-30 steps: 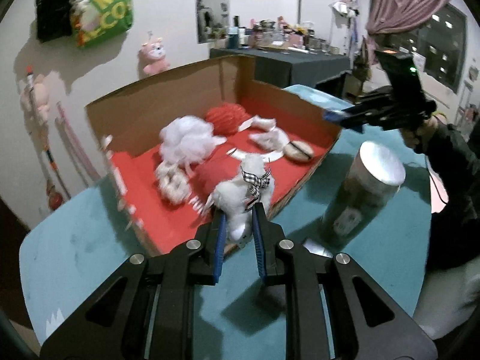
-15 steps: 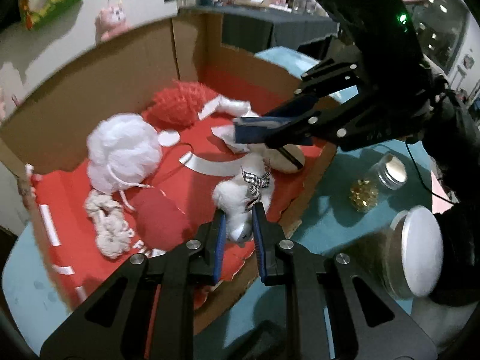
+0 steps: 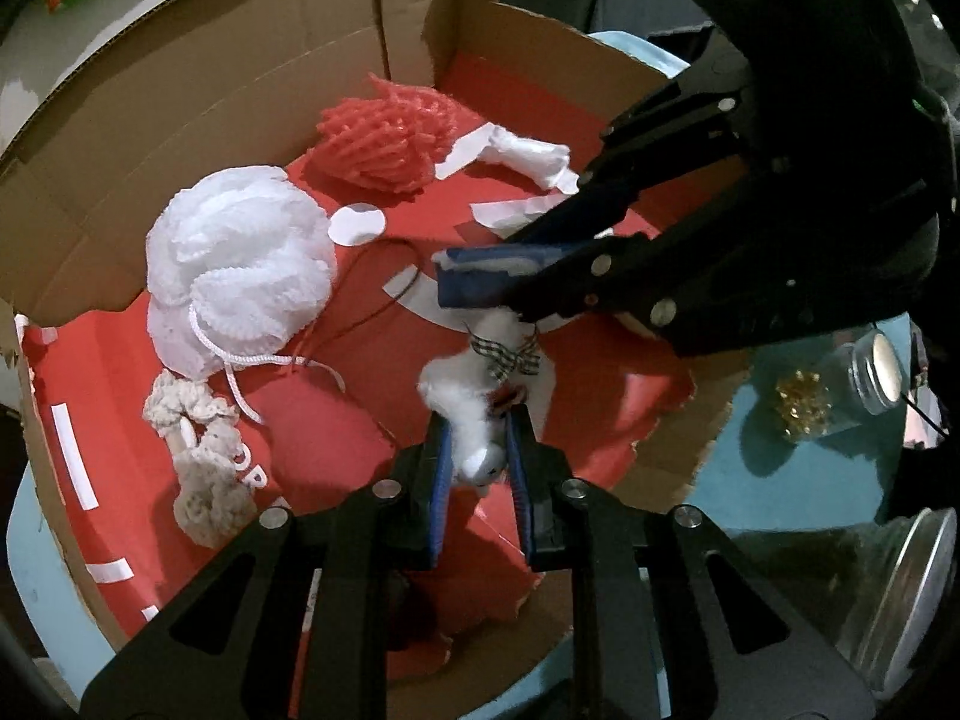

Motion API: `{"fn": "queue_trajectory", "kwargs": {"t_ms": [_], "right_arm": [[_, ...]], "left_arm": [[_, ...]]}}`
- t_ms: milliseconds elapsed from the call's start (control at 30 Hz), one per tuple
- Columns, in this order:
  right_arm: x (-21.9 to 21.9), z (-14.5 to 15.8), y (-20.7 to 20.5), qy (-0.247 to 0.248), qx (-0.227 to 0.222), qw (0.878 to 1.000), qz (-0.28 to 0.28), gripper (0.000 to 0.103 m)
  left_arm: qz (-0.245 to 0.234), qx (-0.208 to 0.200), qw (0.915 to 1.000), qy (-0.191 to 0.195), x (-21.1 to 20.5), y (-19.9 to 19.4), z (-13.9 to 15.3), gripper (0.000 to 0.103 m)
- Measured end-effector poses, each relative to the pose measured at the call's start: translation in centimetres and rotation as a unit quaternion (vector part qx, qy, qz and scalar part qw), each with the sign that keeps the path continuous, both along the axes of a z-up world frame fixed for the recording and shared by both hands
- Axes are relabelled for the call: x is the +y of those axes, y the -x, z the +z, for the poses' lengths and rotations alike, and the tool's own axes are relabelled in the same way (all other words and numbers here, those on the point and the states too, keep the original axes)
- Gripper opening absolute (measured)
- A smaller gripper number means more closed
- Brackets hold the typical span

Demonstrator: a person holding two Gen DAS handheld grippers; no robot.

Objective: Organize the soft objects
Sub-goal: 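Lower the white plush and tissue pack into the box and open both tools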

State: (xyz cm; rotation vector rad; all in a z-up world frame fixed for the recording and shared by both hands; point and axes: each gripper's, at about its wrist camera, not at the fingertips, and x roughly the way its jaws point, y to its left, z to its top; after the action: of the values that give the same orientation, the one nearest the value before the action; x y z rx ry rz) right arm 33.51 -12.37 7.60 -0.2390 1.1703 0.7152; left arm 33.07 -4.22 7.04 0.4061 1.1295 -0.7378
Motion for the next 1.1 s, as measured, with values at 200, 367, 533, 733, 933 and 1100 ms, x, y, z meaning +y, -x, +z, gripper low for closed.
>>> {"fn": "queue_trajectory", "kwargs": {"t_ms": [200, 367, 533, 733, 933, 1100], "right_arm": [[0.9, -0.9, -0.5, 0.012, 0.008, 1.0, 0.003, 0.022], [1.2, -1.1, -0.6, 0.012, 0.015, 1.0, 0.003, 0.024], [1.6, -1.1, -0.6, 0.015, 0.015, 1.0, 0.006, 0.024], [1.7, -1.0, -0.4, 0.017, 0.008, 1.0, 0.004, 0.038], [1.5, -0.2, -0.1, 0.018, -0.003, 1.0, 0.001, 0.048], [0.1, 0.8, 0.6, 0.012, -0.016, 1.0, -0.009, 0.059]], "left_arm": [[0.01, -0.005, 0.9999, -0.004, 0.0, -0.6, -0.2, 0.018], [0.011, -0.009, 0.9998, -0.011, 0.1, -0.5, -0.2, 0.02], [0.015, -0.007, 0.9998, -0.015, 0.0, -0.4, -0.3, 0.021], [0.02, 0.005, 0.9997, -0.011, -0.1, -0.5, -0.6, 0.03], [0.023, 0.013, 0.9996, -0.01, -0.2, -0.4, -0.8, 0.03], [0.032, 0.009, 0.9994, -0.001, 0.2, -0.1, -0.2, 0.03]]}}
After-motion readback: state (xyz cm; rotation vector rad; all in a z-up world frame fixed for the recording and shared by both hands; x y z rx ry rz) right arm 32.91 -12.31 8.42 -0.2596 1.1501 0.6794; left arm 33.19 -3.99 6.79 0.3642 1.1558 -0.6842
